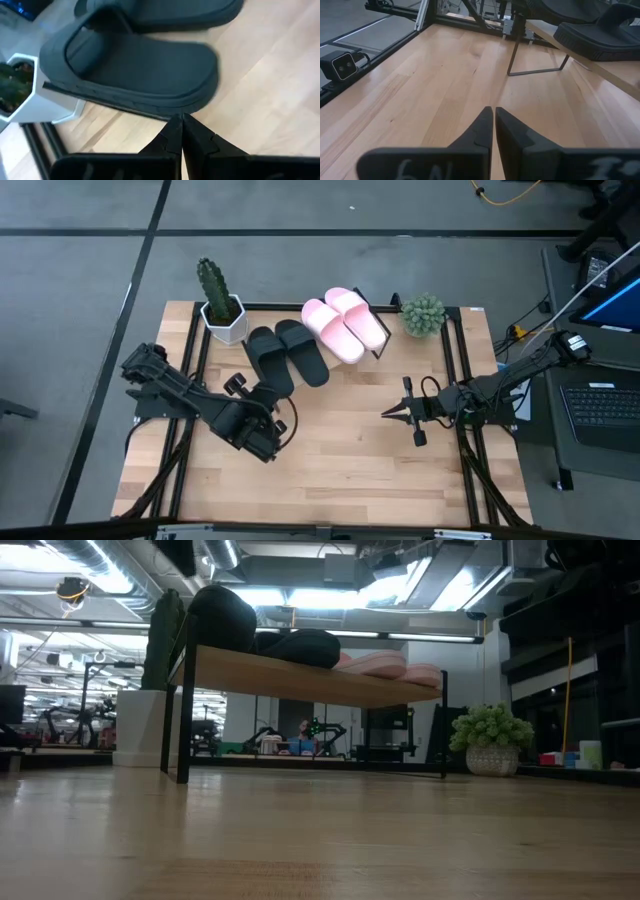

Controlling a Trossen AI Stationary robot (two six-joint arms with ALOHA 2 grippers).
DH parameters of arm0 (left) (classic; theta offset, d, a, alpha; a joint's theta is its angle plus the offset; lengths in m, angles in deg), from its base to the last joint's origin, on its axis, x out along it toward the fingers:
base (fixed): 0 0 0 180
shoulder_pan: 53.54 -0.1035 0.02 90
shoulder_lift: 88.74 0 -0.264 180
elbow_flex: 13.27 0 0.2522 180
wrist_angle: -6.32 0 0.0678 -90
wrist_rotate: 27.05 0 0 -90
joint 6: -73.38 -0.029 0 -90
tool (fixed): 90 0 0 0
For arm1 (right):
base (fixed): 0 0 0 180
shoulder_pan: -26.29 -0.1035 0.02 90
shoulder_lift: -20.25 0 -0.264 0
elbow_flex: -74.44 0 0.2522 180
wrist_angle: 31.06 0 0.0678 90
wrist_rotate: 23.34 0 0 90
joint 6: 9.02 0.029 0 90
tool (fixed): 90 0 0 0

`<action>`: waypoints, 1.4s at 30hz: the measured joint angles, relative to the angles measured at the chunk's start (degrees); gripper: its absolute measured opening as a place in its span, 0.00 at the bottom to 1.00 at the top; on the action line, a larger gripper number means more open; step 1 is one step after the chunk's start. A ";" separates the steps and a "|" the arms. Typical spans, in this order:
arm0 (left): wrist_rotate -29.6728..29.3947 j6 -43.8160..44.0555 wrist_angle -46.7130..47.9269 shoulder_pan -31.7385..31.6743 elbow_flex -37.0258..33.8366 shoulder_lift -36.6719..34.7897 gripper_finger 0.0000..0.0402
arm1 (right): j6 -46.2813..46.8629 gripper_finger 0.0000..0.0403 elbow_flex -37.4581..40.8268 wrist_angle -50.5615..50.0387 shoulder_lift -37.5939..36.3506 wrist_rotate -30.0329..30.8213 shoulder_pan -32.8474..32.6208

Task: Pick and place slides into the shelf
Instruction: Put the black slides on the shelf

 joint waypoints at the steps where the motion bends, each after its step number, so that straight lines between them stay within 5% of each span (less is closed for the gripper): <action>1: 0.41 0.00 0.04 -0.50 -0.81 0.00 0.00 | 0.00 0.06 0.00 0.00 0.00 0.00 0.00; 21: 0.79 -9.49 -4.28 -5.50 -3.52 0.00 0.00 | -0.02 0.06 0.00 0.00 0.00 0.00 -0.01; 33: 8.38 -9.20 -4.15 -7.63 -3.52 0.00 0.00 | 0.00 0.06 0.00 0.60 0.00 0.00 0.01; 42: 6.73 -12.03 -3.78 -6.56 -2.44 0.04 0.00 | 0.02 0.06 0.00 0.79 0.00 0.01 -0.01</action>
